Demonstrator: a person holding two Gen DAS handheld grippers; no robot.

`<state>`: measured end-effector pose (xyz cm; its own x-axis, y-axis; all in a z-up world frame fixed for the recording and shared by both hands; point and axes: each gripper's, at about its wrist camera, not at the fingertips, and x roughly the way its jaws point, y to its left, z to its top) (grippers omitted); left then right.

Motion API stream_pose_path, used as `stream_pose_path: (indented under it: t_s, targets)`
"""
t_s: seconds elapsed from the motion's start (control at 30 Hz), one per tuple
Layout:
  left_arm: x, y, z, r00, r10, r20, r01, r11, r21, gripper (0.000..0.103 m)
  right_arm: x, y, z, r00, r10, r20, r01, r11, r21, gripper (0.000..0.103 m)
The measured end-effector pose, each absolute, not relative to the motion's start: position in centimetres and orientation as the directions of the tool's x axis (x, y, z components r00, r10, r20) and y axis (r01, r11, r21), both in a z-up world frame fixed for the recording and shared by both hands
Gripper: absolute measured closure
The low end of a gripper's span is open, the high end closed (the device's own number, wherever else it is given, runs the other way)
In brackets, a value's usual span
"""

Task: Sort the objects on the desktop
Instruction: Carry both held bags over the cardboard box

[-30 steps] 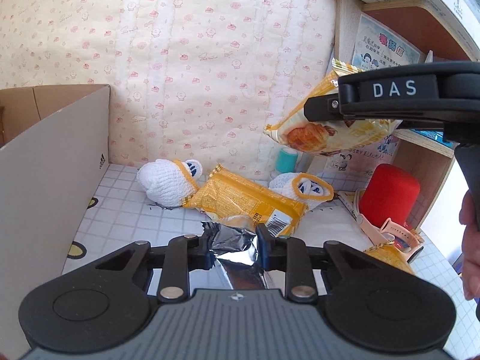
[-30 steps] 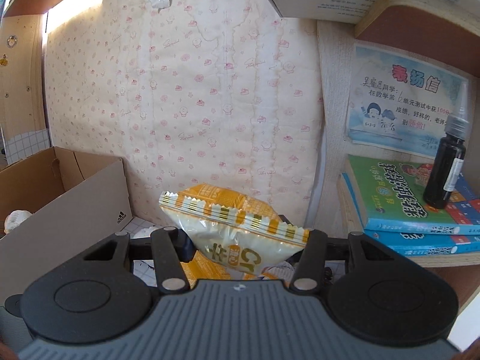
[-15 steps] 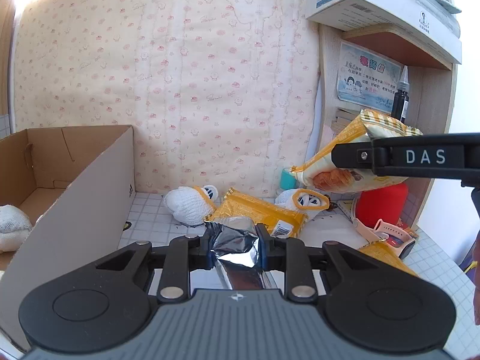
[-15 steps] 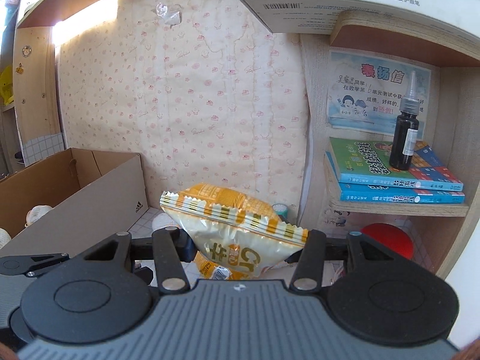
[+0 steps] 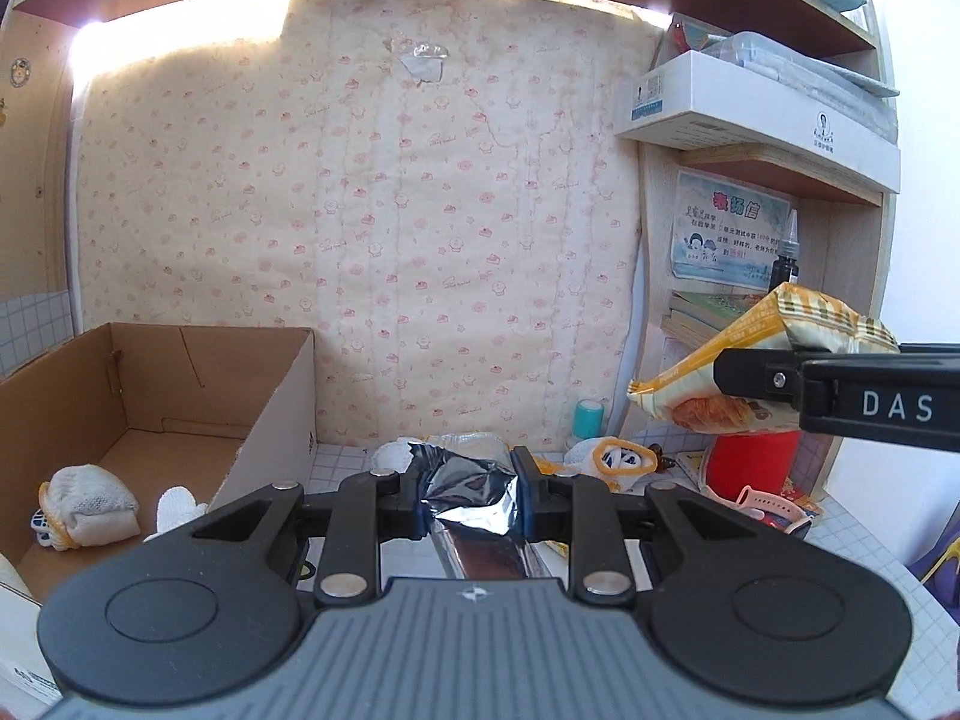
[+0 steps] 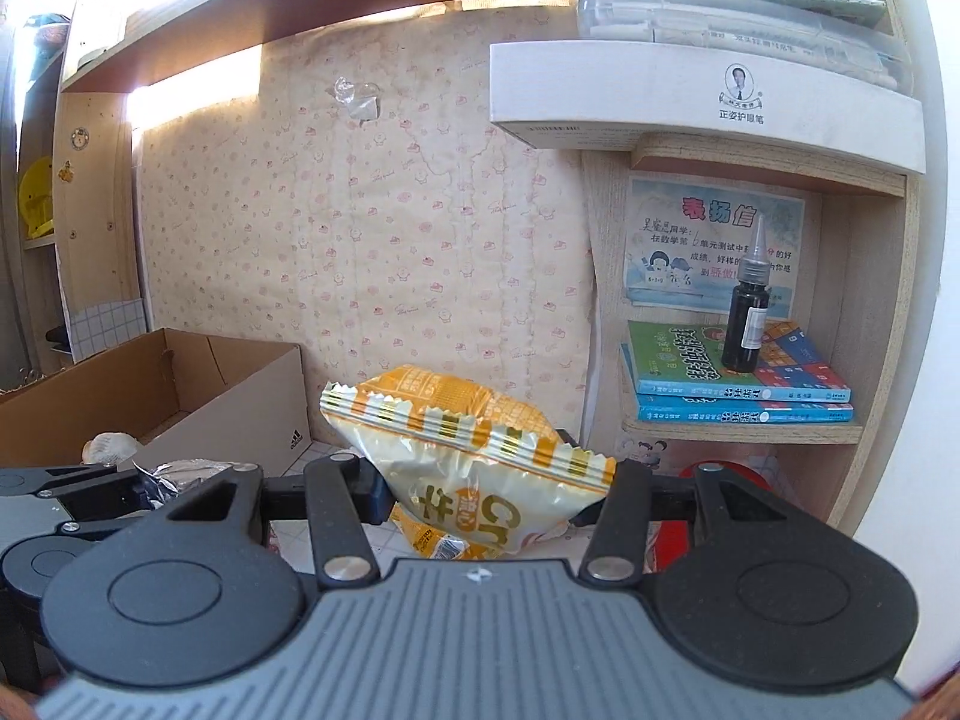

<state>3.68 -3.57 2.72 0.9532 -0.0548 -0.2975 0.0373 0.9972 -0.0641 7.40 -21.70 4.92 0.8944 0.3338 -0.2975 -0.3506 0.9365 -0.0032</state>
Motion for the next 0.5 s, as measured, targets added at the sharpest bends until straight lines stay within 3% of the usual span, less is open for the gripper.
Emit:
stream_pose_path:
  t_s: [0.5]
  targets:
    - [0.1, -1.8, 5.7, 0.973, -0.01, -0.229, -0.002, 0.999, -0.052, 0.077, 4.0, -20.4, 6.0, 0.909, 0.31, -0.279, -0.327, 0.945, -0.019, 0.053]
